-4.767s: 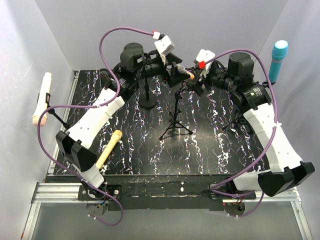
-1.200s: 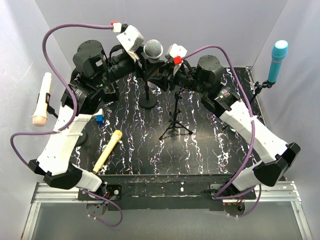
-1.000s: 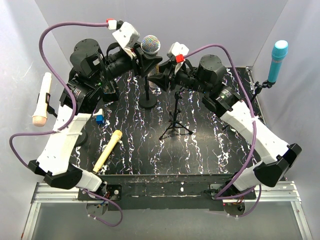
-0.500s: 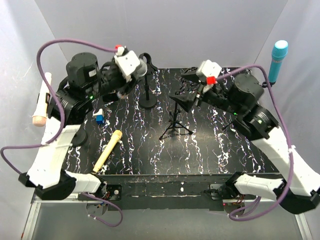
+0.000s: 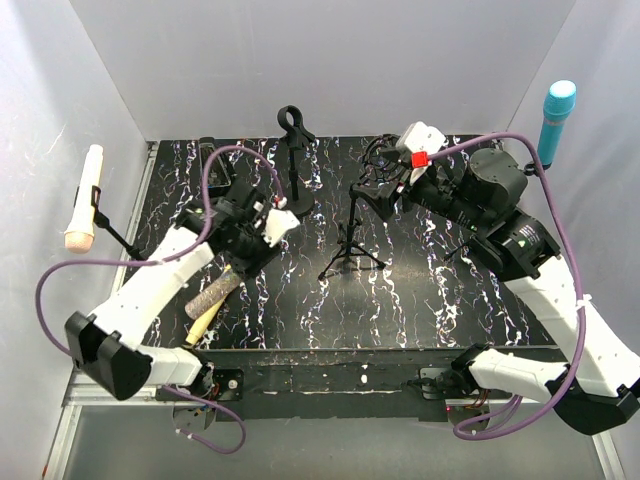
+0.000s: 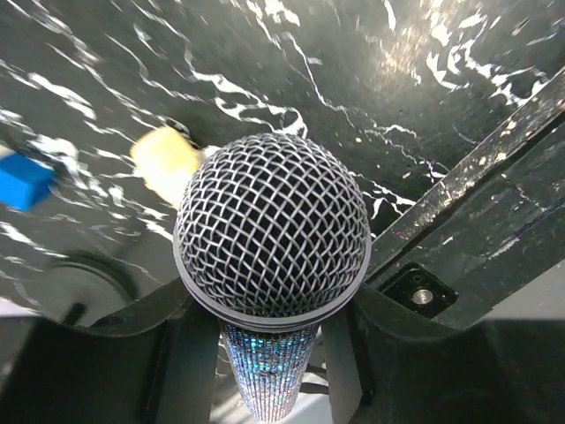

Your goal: Remove the microphone from the stand

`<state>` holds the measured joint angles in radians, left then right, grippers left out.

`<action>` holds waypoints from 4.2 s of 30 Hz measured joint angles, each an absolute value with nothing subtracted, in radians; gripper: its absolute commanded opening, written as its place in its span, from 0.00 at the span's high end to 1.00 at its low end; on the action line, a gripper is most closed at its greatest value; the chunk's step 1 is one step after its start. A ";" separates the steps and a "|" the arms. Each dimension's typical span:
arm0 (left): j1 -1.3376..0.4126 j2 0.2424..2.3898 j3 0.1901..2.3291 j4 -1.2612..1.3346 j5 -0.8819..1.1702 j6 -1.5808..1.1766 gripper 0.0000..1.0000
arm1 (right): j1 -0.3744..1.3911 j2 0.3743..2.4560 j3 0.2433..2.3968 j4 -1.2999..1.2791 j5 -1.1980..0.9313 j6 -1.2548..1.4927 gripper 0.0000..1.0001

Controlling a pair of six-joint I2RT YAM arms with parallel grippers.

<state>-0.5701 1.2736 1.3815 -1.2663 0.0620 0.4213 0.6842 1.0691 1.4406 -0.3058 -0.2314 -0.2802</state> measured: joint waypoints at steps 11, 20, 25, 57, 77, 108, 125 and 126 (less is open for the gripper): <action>-0.558 1.497 1.146 -1.048 0.010 0.228 1.00 | 0.685 1.074 1.441 -0.321 -0.253 -0.316 0.18; -0.494 1.684 1.085 -0.906 0.023 0.126 1.00 | 0.685 1.089 1.457 -0.351 -0.260 -0.346 0.18; -0.479 1.694 1.069 -0.874 0.034 0.115 0.59 | 0.685 1.089 1.459 -0.358 -0.261 -0.360 0.18; -0.491 1.653 1.080 -0.907 -0.058 0.239 0.87 | 0.685 1.102 1.461 -0.372 -0.265 -0.395 0.18; -0.470 1.571 1.084 -0.928 -0.218 0.278 0.34 | 0.680 1.156 1.689 -0.461 -0.245 -0.331 0.16; -0.613 1.762 1.858 -0.590 0.686 -0.060 0.40 | 0.282 0.832 1.092 -0.706 -0.346 -0.064 0.17; -0.612 1.877 2.102 -0.842 0.749 0.238 0.98 | 0.177 1.072 0.950 -0.525 -0.675 0.015 0.17; -0.611 1.884 2.117 -0.858 0.749 0.250 1.00 | 0.177 1.096 0.948 -0.520 -0.694 0.021 0.17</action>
<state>-0.6106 1.8835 2.1174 -0.8581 0.7494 0.2497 0.1768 1.0958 0.9478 -0.5201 -0.6941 0.0212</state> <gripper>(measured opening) 0.122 0.829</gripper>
